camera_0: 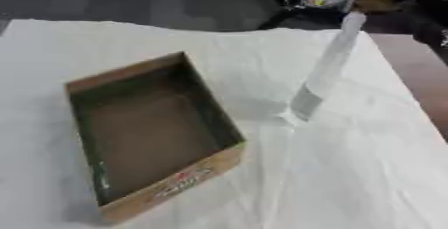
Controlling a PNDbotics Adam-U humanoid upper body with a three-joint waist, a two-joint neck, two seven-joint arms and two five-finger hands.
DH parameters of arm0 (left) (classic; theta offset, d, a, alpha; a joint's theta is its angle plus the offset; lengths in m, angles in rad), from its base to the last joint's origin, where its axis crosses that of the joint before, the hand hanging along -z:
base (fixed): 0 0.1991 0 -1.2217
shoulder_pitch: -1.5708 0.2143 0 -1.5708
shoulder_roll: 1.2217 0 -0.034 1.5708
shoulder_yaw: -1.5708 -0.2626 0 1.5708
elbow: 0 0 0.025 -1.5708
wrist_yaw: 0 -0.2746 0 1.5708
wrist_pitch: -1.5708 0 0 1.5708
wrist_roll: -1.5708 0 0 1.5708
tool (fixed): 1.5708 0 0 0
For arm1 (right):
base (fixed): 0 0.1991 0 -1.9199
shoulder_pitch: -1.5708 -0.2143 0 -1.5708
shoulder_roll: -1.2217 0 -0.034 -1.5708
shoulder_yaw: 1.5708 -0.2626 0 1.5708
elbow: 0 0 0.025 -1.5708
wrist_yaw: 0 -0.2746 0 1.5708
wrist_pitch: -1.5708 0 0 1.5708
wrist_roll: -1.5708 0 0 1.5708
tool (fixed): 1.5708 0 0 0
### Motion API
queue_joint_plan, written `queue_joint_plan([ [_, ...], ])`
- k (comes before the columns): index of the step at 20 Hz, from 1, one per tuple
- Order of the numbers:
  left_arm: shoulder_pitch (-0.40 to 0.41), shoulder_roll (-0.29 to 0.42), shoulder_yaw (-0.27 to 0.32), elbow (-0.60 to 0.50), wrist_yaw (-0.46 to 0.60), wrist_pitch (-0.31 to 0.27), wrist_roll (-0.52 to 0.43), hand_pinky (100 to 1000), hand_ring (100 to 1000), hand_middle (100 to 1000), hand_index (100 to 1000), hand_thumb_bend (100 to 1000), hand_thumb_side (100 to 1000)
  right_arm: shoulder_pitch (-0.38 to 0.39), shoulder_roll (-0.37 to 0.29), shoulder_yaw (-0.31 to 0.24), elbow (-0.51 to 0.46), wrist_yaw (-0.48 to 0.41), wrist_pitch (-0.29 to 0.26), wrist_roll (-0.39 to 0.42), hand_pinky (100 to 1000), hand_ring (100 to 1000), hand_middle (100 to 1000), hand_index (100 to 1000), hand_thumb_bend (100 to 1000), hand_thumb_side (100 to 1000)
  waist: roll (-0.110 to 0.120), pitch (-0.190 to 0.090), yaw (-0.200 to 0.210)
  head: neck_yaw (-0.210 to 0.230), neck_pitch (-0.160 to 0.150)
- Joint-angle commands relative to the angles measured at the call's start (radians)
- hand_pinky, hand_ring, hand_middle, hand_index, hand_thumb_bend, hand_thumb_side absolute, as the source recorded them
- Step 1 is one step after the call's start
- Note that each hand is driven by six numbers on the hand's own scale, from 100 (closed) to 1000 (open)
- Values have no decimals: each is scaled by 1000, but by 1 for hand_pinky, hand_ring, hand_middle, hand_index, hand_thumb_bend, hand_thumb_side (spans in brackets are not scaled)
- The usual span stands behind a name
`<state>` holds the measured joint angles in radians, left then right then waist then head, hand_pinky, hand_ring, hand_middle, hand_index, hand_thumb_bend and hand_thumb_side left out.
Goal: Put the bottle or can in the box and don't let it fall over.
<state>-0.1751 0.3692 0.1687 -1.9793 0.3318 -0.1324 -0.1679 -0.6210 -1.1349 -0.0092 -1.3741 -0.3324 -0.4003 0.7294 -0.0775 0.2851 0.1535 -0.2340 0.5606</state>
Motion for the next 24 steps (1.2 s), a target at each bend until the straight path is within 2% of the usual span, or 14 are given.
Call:
queue_joint_plan([
  [1, -12, 28, -1, -21, 7, -4, -5, 682, 543, 661, 832, 115, 768, -26, -20, -2, 14, 15, 8, 3, 902, 979, 1000, 885, 359, 375, 1, -11, 3, -12, -16],
  [9, -18, 28, 0, -21, 8, -4, -7, 683, 542, 661, 832, 116, 769, -47, -3, 4, 41, 31, 15, 8, 905, 986, 1000, 890, 380, 366, -4, -3, 15, -23, -25],
  [24, -26, 24, -1, -21, 0, -9, -13, 684, 540, 661, 832, 114, 772, -69, -1, -1, 61, 7, -7, -6, 911, 991, 1000, 881, 375, 358, -10, 21, 43, -62, -53],
])
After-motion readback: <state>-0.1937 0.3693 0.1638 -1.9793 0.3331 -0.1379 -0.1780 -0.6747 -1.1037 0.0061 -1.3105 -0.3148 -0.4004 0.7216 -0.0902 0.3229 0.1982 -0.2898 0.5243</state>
